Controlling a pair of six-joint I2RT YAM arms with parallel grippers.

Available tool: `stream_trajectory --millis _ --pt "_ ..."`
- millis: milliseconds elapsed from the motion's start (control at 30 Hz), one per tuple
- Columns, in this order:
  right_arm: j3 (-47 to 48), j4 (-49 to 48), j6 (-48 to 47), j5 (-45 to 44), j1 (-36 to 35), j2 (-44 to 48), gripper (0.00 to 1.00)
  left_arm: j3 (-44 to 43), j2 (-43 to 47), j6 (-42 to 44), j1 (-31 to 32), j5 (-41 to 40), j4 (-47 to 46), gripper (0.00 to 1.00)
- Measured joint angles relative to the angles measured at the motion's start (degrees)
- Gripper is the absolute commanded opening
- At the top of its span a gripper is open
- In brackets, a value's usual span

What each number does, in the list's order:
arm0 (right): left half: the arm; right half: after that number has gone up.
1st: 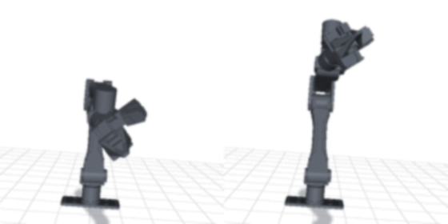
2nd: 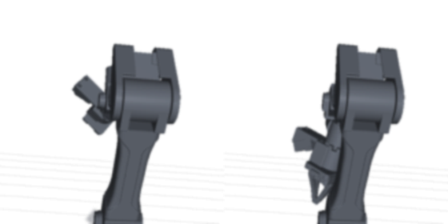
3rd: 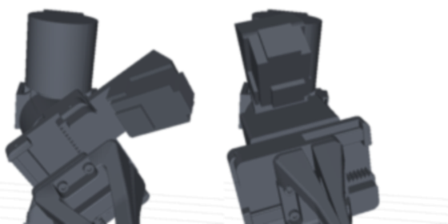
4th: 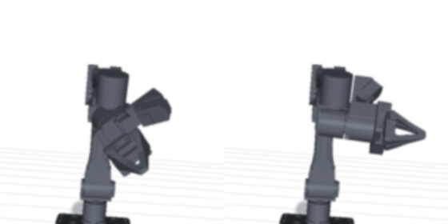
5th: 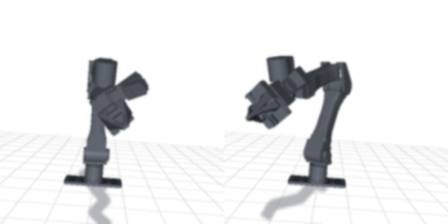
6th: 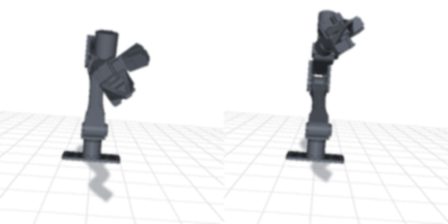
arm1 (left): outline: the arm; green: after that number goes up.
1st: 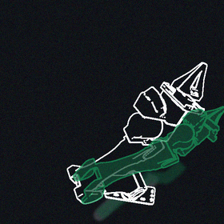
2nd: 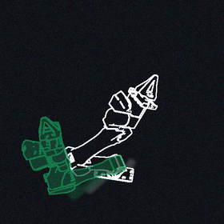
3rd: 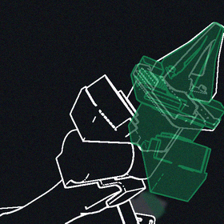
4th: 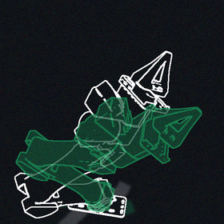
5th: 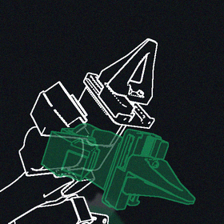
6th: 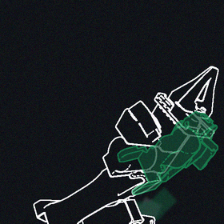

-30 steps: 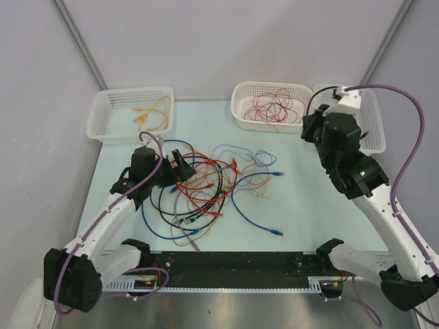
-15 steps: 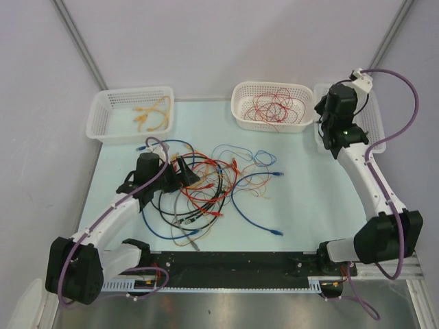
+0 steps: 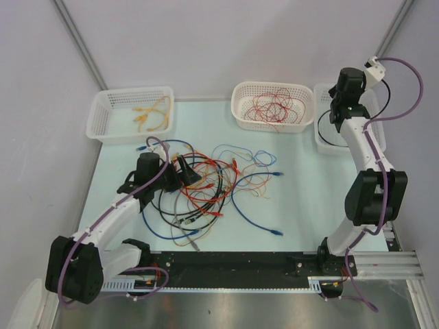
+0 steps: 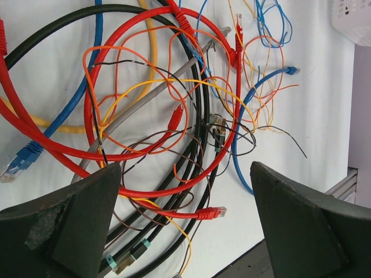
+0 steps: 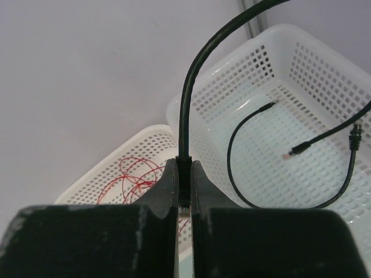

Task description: Untangle the cables

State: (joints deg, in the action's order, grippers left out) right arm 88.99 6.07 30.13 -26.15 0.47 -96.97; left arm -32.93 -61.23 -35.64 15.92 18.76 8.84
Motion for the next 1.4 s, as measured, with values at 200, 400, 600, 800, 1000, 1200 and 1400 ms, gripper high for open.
stream_trajectory --millis 200,400,600,800,1000,1200,1400 --pt "4.5 2.8 0.2 3.7 2.5 -4.0 0.75 0.1 -0.7 -0.4 0.4 0.5 -0.6 0.97" --pt "4.5 3.7 1.9 7.9 1.8 -3.8 0.88 -1.0 -0.2 -0.1 1.0 0.0 1.2 0.98" --pt "-1.9 3.8 4.6 8.9 -3.2 5.9 0.83 -7.7 1.7 1.9 1.1 -2.7 5.7 0.98" --pt "-11.4 2.3 2.1 10.1 -23.5 21.9 0.81 -12.7 2.1 3.8 1.1 -5.6 8.7 0.98" --pt "-23.1 3.5 -1.4 11.4 -43.7 27.3 0.81 -12.9 2.2 4.6 1.2 -9.5 13.2 0.98" --pt "-28.5 7.7 -5.4 13.3 -56.6 20.3 0.84 -11.8 2.1 3.8 1.2 -12.2 16.1 0.99" --pt "-32.0 9.1 -6.0 13.4 -61.9 16.8 0.84 -6.6 2.1 2.1 7.4 -13.9 16.9 0.99"
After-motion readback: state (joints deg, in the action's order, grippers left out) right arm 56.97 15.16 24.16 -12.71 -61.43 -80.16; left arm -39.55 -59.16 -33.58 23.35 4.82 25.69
